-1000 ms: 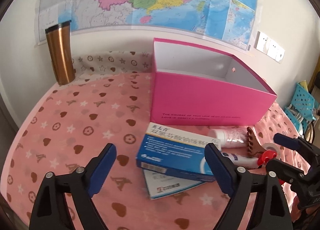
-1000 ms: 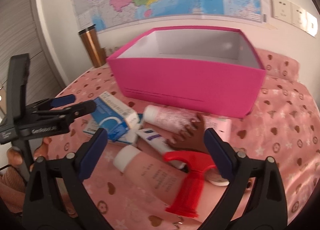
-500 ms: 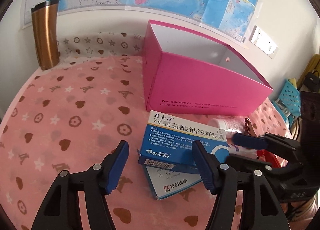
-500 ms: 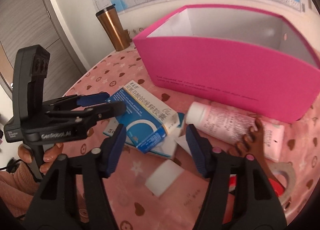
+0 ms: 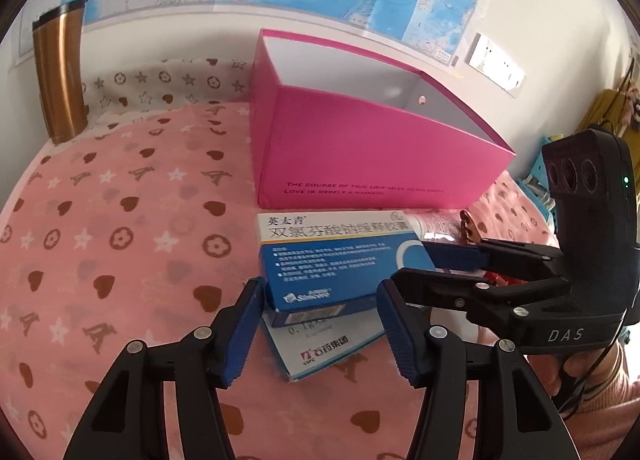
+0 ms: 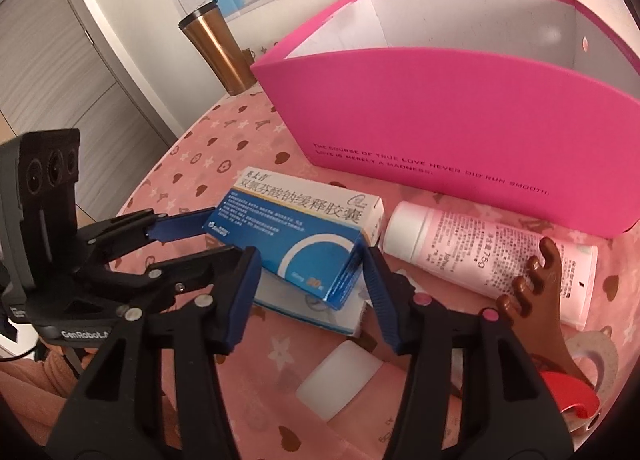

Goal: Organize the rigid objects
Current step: 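Grasp the blue-and-white medicine box with the right tool and lift it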

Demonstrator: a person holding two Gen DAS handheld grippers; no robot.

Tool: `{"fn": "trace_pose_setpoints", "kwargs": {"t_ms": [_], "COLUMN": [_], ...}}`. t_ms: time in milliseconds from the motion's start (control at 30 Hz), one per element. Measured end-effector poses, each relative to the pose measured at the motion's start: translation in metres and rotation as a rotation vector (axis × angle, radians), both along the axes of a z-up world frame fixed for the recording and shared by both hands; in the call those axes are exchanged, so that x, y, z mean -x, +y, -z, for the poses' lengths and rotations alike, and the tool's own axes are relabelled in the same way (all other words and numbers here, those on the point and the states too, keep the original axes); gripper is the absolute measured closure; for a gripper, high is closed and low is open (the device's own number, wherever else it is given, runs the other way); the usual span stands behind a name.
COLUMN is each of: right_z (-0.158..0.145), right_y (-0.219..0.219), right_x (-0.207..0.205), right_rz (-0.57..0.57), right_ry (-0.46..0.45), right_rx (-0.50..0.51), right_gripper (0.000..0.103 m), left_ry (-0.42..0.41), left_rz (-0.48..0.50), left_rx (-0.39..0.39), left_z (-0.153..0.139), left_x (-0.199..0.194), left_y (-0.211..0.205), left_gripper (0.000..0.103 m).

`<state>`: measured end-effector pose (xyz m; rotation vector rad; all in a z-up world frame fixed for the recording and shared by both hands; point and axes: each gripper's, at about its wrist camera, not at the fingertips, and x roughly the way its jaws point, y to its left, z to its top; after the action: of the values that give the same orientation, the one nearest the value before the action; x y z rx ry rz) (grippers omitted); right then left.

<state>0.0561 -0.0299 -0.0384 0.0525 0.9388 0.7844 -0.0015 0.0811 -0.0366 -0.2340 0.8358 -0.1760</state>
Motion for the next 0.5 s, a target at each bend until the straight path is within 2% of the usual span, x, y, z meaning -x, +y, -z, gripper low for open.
{"fn": "trace_pose_setpoints", "kwargs": {"t_ms": [167, 267, 500], "right_z": [-0.005, -0.006, -0.011], "right_y": [-0.001, 0.001, 0.003], "right_x": [-0.007, -0.009, -0.004], "right_rz": [0.022, 0.016, 0.013], "right_ry": [-0.001, -0.003, -0.030], "right_rx": [0.018, 0.021, 0.010], "right_gripper": [0.047, 0.053, 0.054], "left_ry": [-0.004, -0.005, -0.030], "left_rz": [-0.005, -0.001, 0.005], "left_rx": [0.007, -0.001, 0.000], "left_z": [-0.001, -0.001, -0.010], "left_x": [-0.005, -0.005, 0.004], "left_y": [0.006, 0.005, 0.001], "left_gripper": [0.044, 0.048, 0.049]}}
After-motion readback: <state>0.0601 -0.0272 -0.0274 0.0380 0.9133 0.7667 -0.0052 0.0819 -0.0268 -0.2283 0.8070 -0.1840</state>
